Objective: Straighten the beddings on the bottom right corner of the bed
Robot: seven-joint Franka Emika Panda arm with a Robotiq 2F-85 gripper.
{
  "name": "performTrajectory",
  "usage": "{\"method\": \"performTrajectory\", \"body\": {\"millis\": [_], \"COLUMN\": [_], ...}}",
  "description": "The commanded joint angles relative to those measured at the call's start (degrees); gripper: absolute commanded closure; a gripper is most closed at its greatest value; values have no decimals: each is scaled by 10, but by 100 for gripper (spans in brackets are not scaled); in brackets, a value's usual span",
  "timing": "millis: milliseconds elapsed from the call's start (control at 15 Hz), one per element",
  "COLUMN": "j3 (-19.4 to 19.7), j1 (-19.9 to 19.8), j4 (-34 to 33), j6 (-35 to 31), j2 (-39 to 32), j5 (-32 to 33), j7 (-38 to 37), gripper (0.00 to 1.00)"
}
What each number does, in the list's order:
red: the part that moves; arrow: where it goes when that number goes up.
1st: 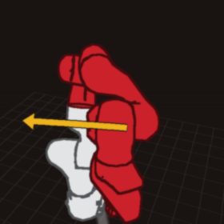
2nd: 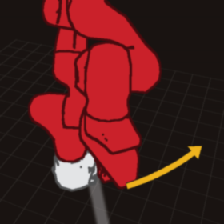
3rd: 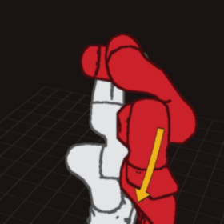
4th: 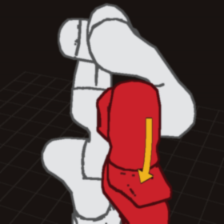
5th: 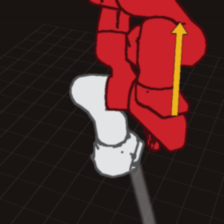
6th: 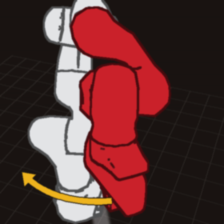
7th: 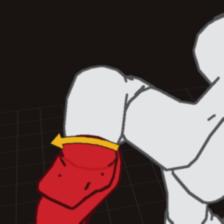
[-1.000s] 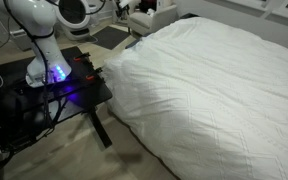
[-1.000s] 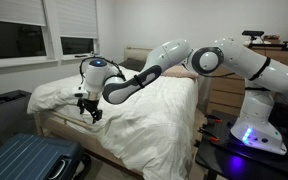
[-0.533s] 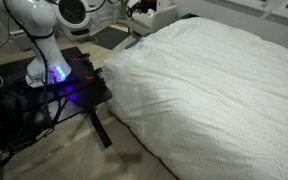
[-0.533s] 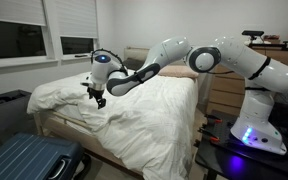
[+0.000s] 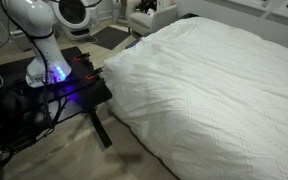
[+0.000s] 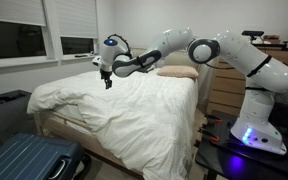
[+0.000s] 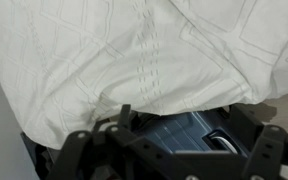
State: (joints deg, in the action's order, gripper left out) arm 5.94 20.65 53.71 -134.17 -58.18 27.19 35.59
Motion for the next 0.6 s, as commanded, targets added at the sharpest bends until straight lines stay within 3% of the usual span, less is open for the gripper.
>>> {"method": "performTrajectory", "body": {"millis": [0,533], "j3": [-8,-98], "j1": [-38,-190], "j4": [81,186], "j6": [7,4], "j2": [82,182], "j5": [-31,-145], "j7": [-14,17], "gripper": [0,0]}}
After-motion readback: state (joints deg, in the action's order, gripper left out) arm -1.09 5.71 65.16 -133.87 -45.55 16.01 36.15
